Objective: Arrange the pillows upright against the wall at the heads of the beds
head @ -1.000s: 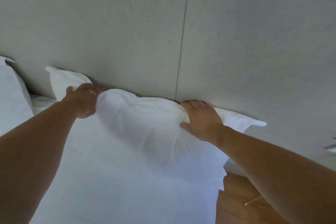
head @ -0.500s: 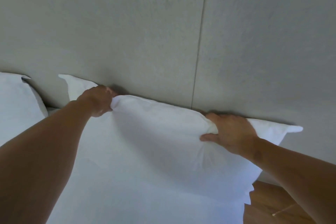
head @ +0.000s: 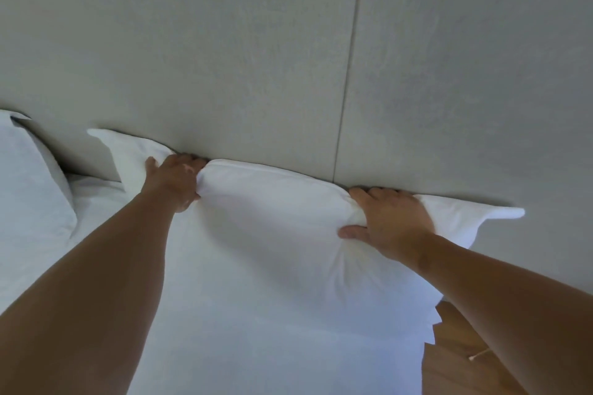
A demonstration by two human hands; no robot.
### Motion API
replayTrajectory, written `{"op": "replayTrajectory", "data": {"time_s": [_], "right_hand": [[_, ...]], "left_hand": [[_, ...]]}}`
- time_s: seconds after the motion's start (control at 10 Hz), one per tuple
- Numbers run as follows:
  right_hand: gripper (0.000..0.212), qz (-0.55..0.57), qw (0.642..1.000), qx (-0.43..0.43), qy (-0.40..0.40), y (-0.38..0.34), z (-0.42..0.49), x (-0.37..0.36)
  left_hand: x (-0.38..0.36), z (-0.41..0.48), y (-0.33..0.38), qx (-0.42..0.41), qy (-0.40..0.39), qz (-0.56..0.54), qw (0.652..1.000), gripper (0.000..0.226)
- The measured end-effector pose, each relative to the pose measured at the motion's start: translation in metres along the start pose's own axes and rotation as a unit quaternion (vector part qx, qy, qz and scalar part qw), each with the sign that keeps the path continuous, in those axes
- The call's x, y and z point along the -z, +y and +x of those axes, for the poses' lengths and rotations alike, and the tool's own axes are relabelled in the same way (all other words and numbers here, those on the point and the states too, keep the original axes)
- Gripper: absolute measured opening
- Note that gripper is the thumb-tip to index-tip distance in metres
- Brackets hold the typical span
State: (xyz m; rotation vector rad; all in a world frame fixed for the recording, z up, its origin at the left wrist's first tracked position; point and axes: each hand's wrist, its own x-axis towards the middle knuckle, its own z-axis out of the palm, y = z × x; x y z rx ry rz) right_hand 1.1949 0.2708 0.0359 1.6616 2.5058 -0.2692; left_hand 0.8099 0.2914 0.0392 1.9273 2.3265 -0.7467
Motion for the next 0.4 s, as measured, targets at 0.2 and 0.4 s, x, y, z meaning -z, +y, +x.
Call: {"op": "replayTrajectory", "data": {"time_s": [0.2,0.4], "right_hand": [[0.078,0.010,1.000,0.013,-0.025,-0.001,-0.004,0.020],[0.063,-0.030,0.999,0.022,0.021,0.007,-0.025,0.037]], "left_hand": [[0.003,-0.020,-0.009,0.010,0.058,-0.058,0.997,0.079],[-0.014,-0.053,-0.014,0.017,0.082,-0.170,0.982,0.083]]}}
